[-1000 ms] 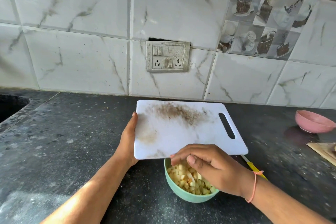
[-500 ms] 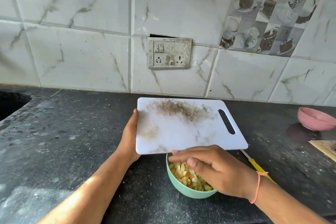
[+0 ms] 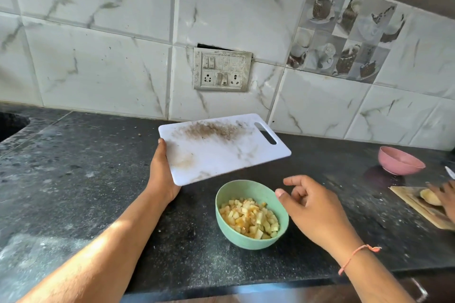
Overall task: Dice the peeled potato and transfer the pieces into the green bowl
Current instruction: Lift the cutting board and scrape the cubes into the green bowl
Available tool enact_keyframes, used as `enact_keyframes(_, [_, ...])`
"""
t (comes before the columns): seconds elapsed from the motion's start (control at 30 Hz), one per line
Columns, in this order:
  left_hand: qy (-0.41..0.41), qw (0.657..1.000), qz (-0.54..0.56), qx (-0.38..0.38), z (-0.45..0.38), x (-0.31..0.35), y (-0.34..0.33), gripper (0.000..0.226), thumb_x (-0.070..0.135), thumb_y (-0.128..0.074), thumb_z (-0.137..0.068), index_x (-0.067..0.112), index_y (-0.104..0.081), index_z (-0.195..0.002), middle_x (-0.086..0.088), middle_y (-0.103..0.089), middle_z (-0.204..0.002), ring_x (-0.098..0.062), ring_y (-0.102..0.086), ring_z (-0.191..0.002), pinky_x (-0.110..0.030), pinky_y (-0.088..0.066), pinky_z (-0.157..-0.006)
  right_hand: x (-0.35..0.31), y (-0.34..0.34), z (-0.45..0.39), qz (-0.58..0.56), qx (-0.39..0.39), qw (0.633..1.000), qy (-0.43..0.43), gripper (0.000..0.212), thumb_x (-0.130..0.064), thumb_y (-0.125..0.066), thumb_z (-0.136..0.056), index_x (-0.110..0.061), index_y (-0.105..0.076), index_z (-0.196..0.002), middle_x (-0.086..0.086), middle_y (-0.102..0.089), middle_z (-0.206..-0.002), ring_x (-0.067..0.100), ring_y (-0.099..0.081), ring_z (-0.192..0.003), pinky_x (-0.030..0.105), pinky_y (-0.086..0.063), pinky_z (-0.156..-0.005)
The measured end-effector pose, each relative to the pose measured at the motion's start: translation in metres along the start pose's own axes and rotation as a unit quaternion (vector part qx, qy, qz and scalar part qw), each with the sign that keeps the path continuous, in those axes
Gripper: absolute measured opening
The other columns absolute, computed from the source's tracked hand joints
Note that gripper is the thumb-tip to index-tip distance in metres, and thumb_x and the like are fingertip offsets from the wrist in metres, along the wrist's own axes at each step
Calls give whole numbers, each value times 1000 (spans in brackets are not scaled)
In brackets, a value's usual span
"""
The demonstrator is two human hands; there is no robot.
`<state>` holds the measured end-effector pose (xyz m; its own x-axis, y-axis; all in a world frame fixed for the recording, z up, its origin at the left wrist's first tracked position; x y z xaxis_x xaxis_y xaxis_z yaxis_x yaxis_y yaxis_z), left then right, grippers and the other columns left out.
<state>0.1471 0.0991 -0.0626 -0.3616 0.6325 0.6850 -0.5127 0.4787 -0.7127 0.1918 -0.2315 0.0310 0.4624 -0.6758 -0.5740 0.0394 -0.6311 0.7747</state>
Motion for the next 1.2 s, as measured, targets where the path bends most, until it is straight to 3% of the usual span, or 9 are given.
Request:
enact_keyframes(0.07, [-2, 1000, 9, 7, 3, 2, 0, 58, 66, -43, -105, 25, -62, -141, -9, -75, -128, -35, -73, -115, -62, -57, -98, 11, -14, 5, 80, -87, 991, -58, 32, -66, -56, -94, -42, -56, -115, -11, -66, -86, 3, -63, -84, 26, -47, -72])
enact_keyframes(0.17, [-15, 1000, 7, 8, 4, 5, 1, 56, 64, -42, -106, 25, -62, -140, -6, -76, -127, -31, -75, -112, -54, -61, -89, 11, -39, 17, 26, -168, 980, -105, 19, -53, -47, -103, -41, -57, -114, -11, -69, -90, 9, -69, -73, 25, -51, -58])
enact_keyframes(0.33, [-17, 1000, -22, 1, 7, 4, -4, 51, 63, -42, -107, 26, -64, -135, -4, -78, -121, -29, -77, -106, -51, -62, -84, 16, -24, 15, -46, -93, 986, -134, 30, -27, -42, -108, -39, -62, -127, -2, -72, -97, 16, -66, -67, 21, -42, -40])
enact_keyframes(0.47, [-15, 999, -51, -2, 10, 3, -6, 48, 64, -44, -106, 28, -67, -128, -4, -80, -114, -31, -78, -102, -56, -62, -85, 16, -21, 22, -20, -100, 990, -94, 28, -26, -46, -108, -47, -64, -113, -10, -73, -91, 14, -71, -70, 32, -60, -55])
enact_keyframes(0.63, [-25, 997, -73, -7, 13, 4, -5, 46, 61, -42, -108, 28, -68, -124, -1, -81, -107, -28, -78, -99, -48, -62, -77, 18, -12, 10, -3, -79, 995, -59, 35, -28, -48, -106, -61, -62, -103, -12, -75, -97, 9, -70, -87, 43, -61, -79])
enact_keyframes(0.73, [-26, 996, -86, -5, 13, 7, -4, 47, 62, -43, -107, 27, -68, -126, -3, -81, -112, -28, -78, -100, -48, -63, -76, 15, -21, 12, 10, -108, 993, -35, 31, -31, -50, -106, -50, -64, -125, -19, -74, -98, 6, -69, -87, 39, -61, -82])
enact_keyframes(0.83, [-34, 995, -93, -9, 13, 9, -5, 47, 61, -42, -108, 26, -68, -127, -3, -80, -115, -28, -78, -103, -48, -62, -80, 18, -22, 6, -21, -88, 995, -36, 32, -27, -49, -107, -49, -65, -124, -25, -72, -87, -1, -66, -77, 35, -61, -79])
enact_keyframes(0.93, [-34, 995, -91, -4, 15, 8, -2, 46, 60, -42, -108, 26, -68, -127, -3, -80, -114, -27, -78, -102, -47, -62, -79, 13, -31, 8, -10, -125, 992, -16, 31, -30, -49, -106, -50, -65, -124, -25, -73, -95, 1, -66, -82, 38, -62, -82])
enact_keyframes(1.2, [26, 989, -143, 10, 6, -9, -8, 49, 62, -54, -102, 24, -72, -127, -8, -79, -117, -35, -77, -104, -52, -61, -86, 8, -25, -46, -44, -116, 992, -1, 37, -34, -50, -107, -48, -57, -139, -14, -77, -91, 26, -73, -76, 48, -62, -68])
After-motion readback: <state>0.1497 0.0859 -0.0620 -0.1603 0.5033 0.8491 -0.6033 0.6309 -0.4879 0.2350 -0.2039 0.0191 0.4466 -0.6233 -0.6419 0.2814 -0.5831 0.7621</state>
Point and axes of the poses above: each hand's wrist, its own z-axis away from the middle knuckle, its own y-axis out of the back of the hand, x = y × z, the point moved 7 cm from there along -z, towards the middle knuckle
